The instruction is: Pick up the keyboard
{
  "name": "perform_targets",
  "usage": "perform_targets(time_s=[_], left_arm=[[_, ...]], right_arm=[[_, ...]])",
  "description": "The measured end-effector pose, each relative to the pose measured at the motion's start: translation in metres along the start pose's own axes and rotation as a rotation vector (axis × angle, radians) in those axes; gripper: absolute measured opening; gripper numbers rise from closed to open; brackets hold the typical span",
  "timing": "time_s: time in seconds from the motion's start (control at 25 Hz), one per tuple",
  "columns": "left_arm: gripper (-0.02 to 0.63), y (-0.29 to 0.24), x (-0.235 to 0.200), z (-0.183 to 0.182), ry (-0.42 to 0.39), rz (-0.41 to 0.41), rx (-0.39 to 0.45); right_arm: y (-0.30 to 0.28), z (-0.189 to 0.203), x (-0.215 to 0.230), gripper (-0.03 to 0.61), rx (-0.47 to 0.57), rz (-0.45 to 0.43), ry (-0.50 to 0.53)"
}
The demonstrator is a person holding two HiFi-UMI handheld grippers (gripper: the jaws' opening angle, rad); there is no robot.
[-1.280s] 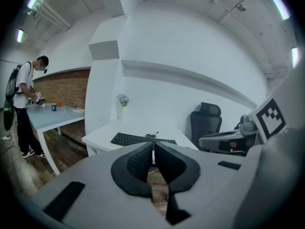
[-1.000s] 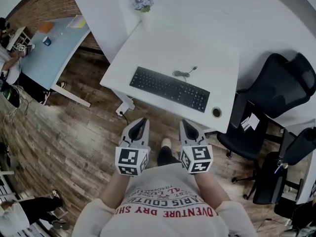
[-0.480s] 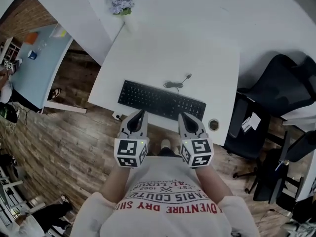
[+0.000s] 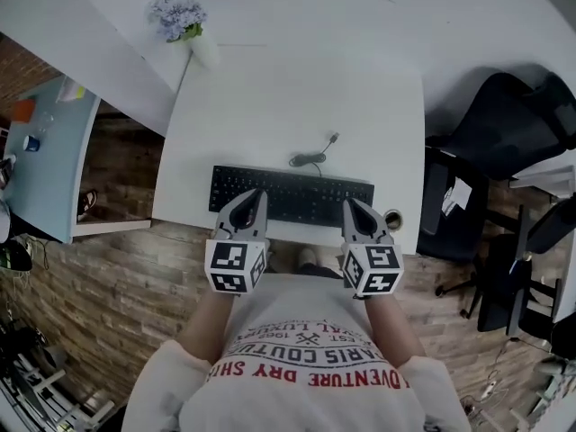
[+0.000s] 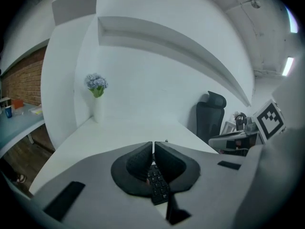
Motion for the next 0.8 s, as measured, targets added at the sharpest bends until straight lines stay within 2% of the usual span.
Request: perform_targets(time_s=[0.24, 0.52, 0.68, 0.72, 0.76, 0.8], left_arm=[[0.034, -0.021, -0.047, 0.021, -0.001, 0.027, -0.113], [0.035, -0.037, -0.113, 0.06, 0.005, -0.028, -0.249], [0.04, -0.04, -0.146, 0.081, 0.039, -0.05, -0.323], [0.067, -0.041, -0.152, 0.086, 0.055, -0.048, -0.343], [0.134, -0.043, -0.157, 0.09, 0.071, -0.044, -0.36], [0.184, -0.044, -0.161, 0.094, 0.088, -0.04, -0.375]], right_arm=[[-0.021, 0.026, 0.014, 0.025, -0.092, 0.063, 0.014], [-0.04, 0.06, 0.033, 0.025, -0.225, 0.144, -0.017], [-0.045, 0.073, 0.048, 0.03, -0.288, 0.213, -0.022], [-0.046, 0.075, 0.053, 0.083, -0.295, 0.224, -0.027], [-0.048, 0.076, 0.058, 0.184, -0.302, 0.228, -0.035], [-0.05, 0.078, 0.063, 0.213, -0.31, 0.228, -0.043]])
Point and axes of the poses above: the fingertips, and each gripper's own axes: y backward along the fingers, x to its right, z out of its underside, the point moved 6 cm from there along y, backward along the fingers
